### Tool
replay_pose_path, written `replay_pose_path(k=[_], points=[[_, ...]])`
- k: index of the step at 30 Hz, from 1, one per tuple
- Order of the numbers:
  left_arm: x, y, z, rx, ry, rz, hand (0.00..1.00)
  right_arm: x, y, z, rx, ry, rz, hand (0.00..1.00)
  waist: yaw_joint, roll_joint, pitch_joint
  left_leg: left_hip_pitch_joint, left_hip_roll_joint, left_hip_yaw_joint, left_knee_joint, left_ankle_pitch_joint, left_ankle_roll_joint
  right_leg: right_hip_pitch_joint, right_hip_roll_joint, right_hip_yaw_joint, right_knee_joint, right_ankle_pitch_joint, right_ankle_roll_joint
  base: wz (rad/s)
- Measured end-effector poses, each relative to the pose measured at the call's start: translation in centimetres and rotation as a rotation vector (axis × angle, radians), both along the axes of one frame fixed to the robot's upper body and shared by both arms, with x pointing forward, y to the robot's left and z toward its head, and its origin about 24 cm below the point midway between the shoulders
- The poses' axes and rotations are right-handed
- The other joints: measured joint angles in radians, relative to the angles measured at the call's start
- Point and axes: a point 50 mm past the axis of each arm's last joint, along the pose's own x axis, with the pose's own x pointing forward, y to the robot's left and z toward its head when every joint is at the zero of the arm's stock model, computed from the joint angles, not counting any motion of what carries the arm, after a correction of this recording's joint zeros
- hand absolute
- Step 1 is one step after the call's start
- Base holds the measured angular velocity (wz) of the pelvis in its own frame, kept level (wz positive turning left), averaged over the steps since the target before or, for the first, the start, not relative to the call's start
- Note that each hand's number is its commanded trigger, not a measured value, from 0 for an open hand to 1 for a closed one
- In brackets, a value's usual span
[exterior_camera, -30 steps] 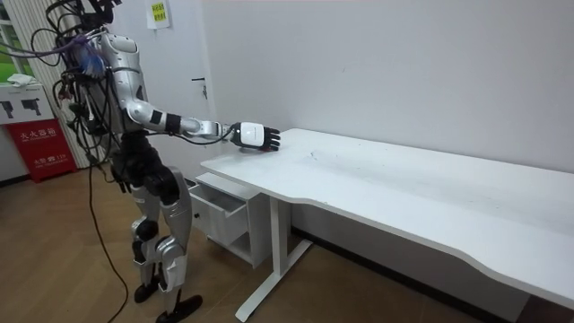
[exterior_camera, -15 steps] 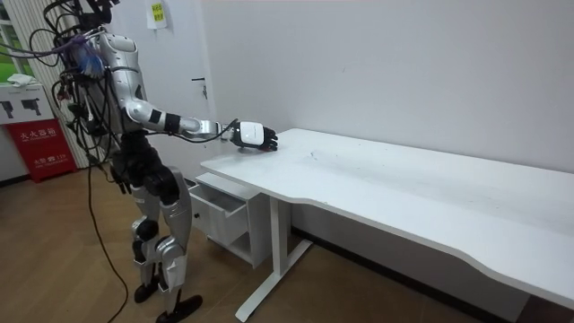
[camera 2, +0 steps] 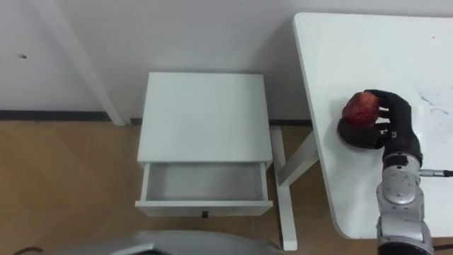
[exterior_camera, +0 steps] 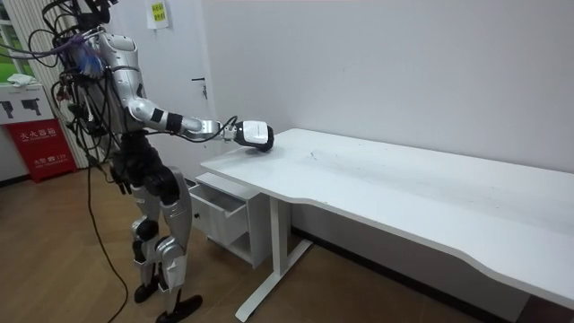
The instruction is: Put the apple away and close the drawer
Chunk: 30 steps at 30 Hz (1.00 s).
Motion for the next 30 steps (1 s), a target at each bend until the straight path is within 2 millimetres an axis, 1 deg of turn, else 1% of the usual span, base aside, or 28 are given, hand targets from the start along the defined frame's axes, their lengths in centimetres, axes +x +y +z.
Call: replay_pose_path(k=[6, 10, 15, 17, 18, 19, 21, 22, 24, 25, 26, 27, 28, 29, 30], points=[[0.2, -0.1, 0.0, 0.001, -0.003, -0.006, 0.0, 0.3, 0.8, -0.2, 0.023, -0.005, 0.027, 1.0, -0.002, -0.004, 0.0008, 0.0, 0.001, 0.0, 0.004, 0.0, 0.0, 0.0, 0.0, 0.002, 0.005, 0.0, 0.0, 0.0], [0.5, -0.2, -0.1, 0.002, -0.014, -0.025, 0.0, 0.6, 1.6, -0.1, 0.023, -0.013, 0.066, 1.0, -0.001, 0.0, 0.001, -0.008, 0.001, -0.006, 0.011, -0.003, 0.001, -0.005, 0.001, 0.003, 0.004, 0.0, 0.0, 0.0], [0.3, -0.2, -0.1, 0.002, -0.009, -0.026, 0.0, 1.3, 2.9, 0.2, 0.028, -0.025, 0.134, 1.0, 0.002, 0.005, 0.0008, -0.019, 0.002, -0.006, 0.022, -0.01, 0.002, -0.011, 0.001, 0.003, 0.004, 0.001, 0.001, 0.0], [0.6, -0.3, -0.1, 0.001, -0.013, -0.037, 0.0, 1.8, 4.1, 0.3, 0.039, -0.03, 0.2, 1.0, 0.005, 0.006, 0.0015, -0.019, 0.002, -0.005, 0.02, -0.012, 0.002, -0.011, 0.002, 0.003, 0.002, 0.001, 0.001, 0.0], [0.5, -0.3, -0.1, 0.001, -0.011, -0.039, 0.0, 1.9, 4.4, 0.4, 0.043, -0.031, 0.217, 1.0, 0.007, 0.006, 0.0014, -0.019, 0.002, -0.005, 0.019, -0.012, 0.002, -0.01, 0.002, 0.003, 0.003, 0.001, 0.001, 0.0], [0.5, -0.4, -0.1, -0.001, -0.008, -0.046, 0.0, 2.1, 5.0, 0.4, 0.05, -0.034, 0.252, 1.0, 0.016, 0.007, 0.0015, -0.018, 0.002, -0.005, 0.018, -0.012, 0.002, -0.008, 0.002, 0.002, 0.004, 0.001, 0.001, 0.0], [1.1, -0.6, -0.1, -0.005, -0.015, -0.076, 0.0, 2.5, 6.1, 0.4, 0.062, -0.022, 0.315, 1.0, 0.027, 0.008, 0.0017, -0.024, 0.002, -0.008, 0.019, -0.012, 0.002, -0.008, 0.002, -0.009, 0.005, 0.002, 0.001, 0.07], [1.2, -0.6, -0.2, -0.007, -0.016, -0.081, 0.0, 2.5, 6.4, 0.2, 0.067, -0.004, 0.336, 1.0, 0.028, 0.008, 0.0021, -0.026, 0.002, -0.01, 0.021, -0.012, 0.002, -0.008, 0.001, -0.012, 0.005, 0.002, 0.002, 0.11], [1.6, -0.8, -0.2, -0.014, -0.018, -0.099, 0.0, 2.7, 7.6, 0.0, 0.073, 0.019, 0.402, 1.0, 0.032, 0.011, 0.0041, -0.029, 0.002, -0.014, 0.022, -0.012, 0.002, -0.009, 0.001, -0.017, 0.005, 0.002, 0.002, 0.07], [1.8, -0.9, -0.3, -0.018, -0.017, -0.109, 0.0, 2.9, 8.7, -0.3, 0.064, 0.049, 0.461, 1.0, 0.034, 0.014, 0.0056, -0.033, 0.002, -0.017, 0.022, -0.012, 0.002, -0.009, 0.001, -0.02, 0.005, 0.002, 0.002, 0.1], [2.1, -1.1, -0.3, -0.022, -0.018, -0.121, 0.0, 2.8, 9.7, -0.8, 0.042, 0.101, 0.526, 1.0, 0.043, 0.019, 0.0101, -0.038, 0.001, -0.023, 0.022, -0.012, 0.002, -0.01, 0.001, -0.027, 0.005, 0.002, 0.001, 0.12], [2.4, -1.2, -0.3, -0.024, -0.024, -0.127, 0.0, 2.7, 10.2, -1.1, 0.032, 0.13, 0.559, 1.0, 0.051, 0.022, 0.013, -0.039, 0.001, -0.024, 0.022, -0.012, 0.002, -0.01, 0.0, -0.029, 0.005, 0.002, 0.001, 0.11], [3.1, -1.3, -0.3, -0.027, -0.038, -0.14, 0.0, 2.4, 11.2, -1.6, 0.018, 0.181, 0.62, 1.0, 0.064, 0.027, 0.016, -0.042, 0.0, -0.024, 0.022, -0.012, 0.003, -0.012, -0.001, -0.03, 0.005, 0.002, 0.002, 0.04], [3.4, -1.4, -0.3, -0.028, -0.046, -0.145, 0.0, 2.3, 11.9, -1.9, 0.008, 0.215, 0.67, 1.0, 0.083, 0.032, 0.0185, -0.044, 0.0, -0.023, 0.022, -0.012, 0.003, -0.014, -0.001, -0.031, 0.006, 0.002, 0.002, 0.0], [3.6, -1.4, -0.3, -0.027, -0.049, -0.145, 0.0, 2.3, 12.2, -1.9, 0.008, 0.225, 0.688, 1.0, 0.089, 0.036, 0.0197, -0.046, 0.0, -0.024, 0.022, -0.012, 0.003, -0.016, -0.002, -0.032, 0.006, 0.002, 0.002, 0.04]])
